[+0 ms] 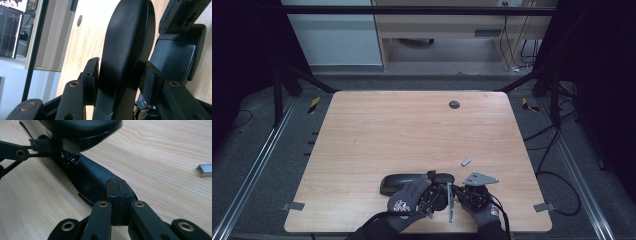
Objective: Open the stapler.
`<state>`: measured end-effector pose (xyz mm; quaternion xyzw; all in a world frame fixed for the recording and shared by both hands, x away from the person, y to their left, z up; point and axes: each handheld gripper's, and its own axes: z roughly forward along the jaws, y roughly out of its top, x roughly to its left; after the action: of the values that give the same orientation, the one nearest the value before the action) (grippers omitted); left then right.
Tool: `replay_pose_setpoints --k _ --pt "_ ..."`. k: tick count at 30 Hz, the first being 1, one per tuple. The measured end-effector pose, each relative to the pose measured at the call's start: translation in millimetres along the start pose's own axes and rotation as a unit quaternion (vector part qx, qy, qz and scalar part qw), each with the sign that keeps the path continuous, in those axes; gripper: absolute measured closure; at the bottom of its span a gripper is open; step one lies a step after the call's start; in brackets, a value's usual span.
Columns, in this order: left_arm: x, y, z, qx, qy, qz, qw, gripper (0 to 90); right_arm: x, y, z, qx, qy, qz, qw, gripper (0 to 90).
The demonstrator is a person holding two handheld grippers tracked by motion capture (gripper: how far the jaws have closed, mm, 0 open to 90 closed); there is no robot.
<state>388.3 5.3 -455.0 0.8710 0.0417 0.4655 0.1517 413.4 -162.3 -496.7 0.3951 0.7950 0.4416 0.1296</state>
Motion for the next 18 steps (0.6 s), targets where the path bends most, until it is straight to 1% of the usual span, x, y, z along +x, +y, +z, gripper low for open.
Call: replay_pose_setpoints --k 3,7,9,10,11,18 --pt "0.2 0.0 0.0 0.000 -0.001 0.000 1.0000 54.5 0.8 0.1 2.4 0.002 0.002 -0.004 1.0000 90.0" --pt "0.4 -0.1 0.0 -0.001 -0.001 -0.001 1.0000 54.5 2.3 -0.3 5.1 0.007 0.003 -0.003 1.0000 90.0" --pt "-0.2 -0.2 0.1 -0.001 -0.002 -0.005 1.0000 54.5 3.5 -0.3 6.5 0.009 0.003 -0.004 0.9999 90.0" --pt "-0.1 -0.2 0.0 -0.001 -0.002 -0.005 1.0000 54.5 3.8 -0.1 6.8 0.008 0.006 -0.004 0.9999 90.0" --pt "-0.2 -0.2 0.0 -0.001 -0.002 -0.006 1.0000 54.5 3.8 -0.1 7.4 0.007 0.005 -0.007 0.9999 90.0" --pt "0.4 0.0 -0.1 -0.001 -0.001 -0.002 1.0000 54.5 5.9 0.0 8.9 0.006 0.007 -0.006 0.9999 90.0"
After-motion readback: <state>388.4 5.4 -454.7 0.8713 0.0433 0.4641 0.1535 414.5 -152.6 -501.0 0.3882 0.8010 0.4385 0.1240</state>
